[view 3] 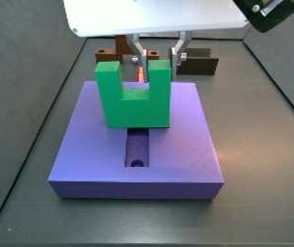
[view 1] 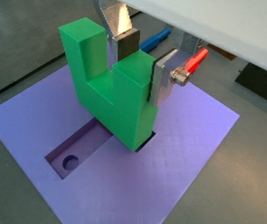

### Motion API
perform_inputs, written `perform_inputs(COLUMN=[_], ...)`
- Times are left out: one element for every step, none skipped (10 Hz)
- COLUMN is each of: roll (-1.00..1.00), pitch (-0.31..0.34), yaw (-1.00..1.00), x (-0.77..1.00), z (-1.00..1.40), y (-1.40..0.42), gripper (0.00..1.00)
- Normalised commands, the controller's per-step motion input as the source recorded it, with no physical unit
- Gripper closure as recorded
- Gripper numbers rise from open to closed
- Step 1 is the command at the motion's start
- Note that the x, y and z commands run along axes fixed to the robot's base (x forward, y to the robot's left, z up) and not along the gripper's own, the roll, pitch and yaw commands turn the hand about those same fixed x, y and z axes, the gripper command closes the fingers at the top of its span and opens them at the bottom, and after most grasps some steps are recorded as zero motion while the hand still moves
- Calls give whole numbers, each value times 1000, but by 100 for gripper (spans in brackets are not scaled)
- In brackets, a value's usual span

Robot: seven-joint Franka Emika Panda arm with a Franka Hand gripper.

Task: Pick up the green object. Move up. Place the green object on the fixture. Regrasp the green object. Move to above the board. Insert the green object.
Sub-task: Insert the green object.

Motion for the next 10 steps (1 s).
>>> perform_inputs(roll=[133,119,146,210,259,209,214,251,333,373], pitch=[100,97,49,34,29,29,46,59,106,107], yaw=[-29,0,17,74,129,177,206,154,66,0], x=[114,74,0,0,0,0,26,23,137,157], z=[0,0,0,0,0,0,37,51,40,0], y=[0,0,-20,-23,0,0,-26,-34,-131,-97], gripper=[100,100,100,100,100,100,100,100,100,100])
